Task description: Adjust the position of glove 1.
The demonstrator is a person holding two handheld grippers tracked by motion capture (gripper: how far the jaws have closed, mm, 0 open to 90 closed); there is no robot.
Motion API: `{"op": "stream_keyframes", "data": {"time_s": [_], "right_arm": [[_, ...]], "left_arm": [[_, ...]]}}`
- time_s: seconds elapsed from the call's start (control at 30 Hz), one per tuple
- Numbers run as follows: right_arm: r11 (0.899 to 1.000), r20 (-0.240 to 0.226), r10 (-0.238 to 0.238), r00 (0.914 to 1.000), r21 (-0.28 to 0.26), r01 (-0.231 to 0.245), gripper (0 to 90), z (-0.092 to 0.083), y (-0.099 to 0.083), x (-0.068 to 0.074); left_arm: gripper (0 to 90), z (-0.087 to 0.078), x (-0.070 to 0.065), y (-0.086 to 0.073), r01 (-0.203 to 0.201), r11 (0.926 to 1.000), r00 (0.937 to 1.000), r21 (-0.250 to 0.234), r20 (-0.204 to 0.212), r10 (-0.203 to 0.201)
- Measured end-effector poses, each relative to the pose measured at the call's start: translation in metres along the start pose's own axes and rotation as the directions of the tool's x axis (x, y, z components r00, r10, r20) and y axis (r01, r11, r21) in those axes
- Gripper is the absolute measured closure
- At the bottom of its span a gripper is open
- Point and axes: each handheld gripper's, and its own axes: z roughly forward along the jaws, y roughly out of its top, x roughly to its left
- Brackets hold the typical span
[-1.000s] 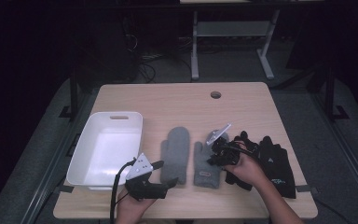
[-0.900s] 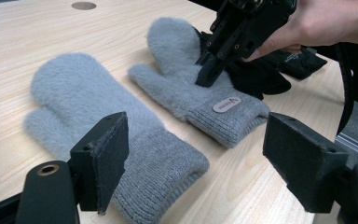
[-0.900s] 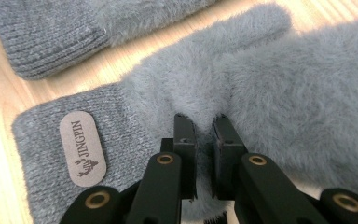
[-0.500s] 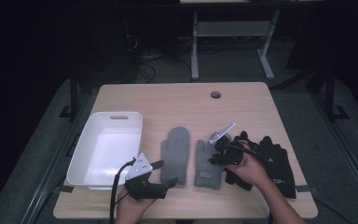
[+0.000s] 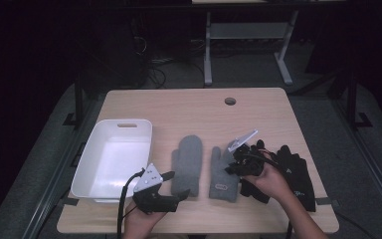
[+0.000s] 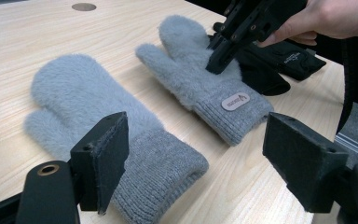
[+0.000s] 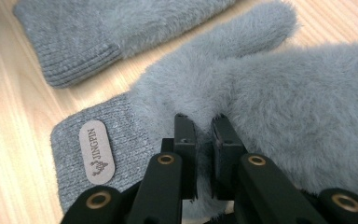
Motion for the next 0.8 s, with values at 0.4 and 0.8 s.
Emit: {"op": "stream_keyframes", "data": {"time_s": [0.4,0.8], "right_arm": [[0.999,-0.006,0.000,1.0000,-0.036,0.000,83.3,-0.015,0.005,0.007],[0.998,-0.017,-0.032,0.9993,-0.060,0.031,83.3,-0.023,0.031,0.022]], "left_arm": [[22.1,-0.001,0.000,0.000,0.002,1.0000,1.0000,-0.005,0.000,-0.002],[22.2,-0.004,0.000,0.002,0.010,0.9997,1.0000,-0.023,0.001,-0.010]]}}
